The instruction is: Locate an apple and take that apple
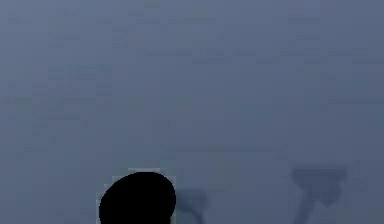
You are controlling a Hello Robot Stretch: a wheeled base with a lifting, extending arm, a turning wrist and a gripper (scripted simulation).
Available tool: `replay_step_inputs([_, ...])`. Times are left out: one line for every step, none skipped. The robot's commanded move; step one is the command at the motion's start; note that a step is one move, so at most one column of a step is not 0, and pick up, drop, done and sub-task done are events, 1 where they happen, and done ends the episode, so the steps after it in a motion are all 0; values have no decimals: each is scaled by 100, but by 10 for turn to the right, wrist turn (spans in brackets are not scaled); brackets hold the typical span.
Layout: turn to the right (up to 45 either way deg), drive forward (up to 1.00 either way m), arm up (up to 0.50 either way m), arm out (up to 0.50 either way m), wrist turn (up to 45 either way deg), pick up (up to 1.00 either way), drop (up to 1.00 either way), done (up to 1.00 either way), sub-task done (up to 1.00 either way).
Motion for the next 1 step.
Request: replay_step_inputs([450, 0, 0, 0, 0, 0, 0, 0, 0])
